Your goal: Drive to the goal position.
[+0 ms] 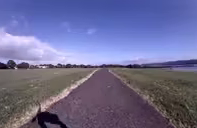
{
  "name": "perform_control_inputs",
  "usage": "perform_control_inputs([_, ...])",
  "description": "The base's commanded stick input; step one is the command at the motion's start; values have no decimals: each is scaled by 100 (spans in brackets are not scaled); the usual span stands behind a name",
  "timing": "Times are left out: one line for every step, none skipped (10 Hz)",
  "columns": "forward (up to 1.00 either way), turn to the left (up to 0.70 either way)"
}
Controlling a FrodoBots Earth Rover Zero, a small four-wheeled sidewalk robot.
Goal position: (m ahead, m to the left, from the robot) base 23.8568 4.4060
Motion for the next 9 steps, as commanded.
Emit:
perform_control_inputs([70,0])
perform_control_inputs([70,0])
perform_control_inputs([70,0])
perform_control_inputs([70,-11])
perform_control_inputs([70,-13])
perform_control_inputs([70,-14])
perform_control_inputs([70,-14])
perform_control_inputs([70,0])
perform_control_inputs([70,0])
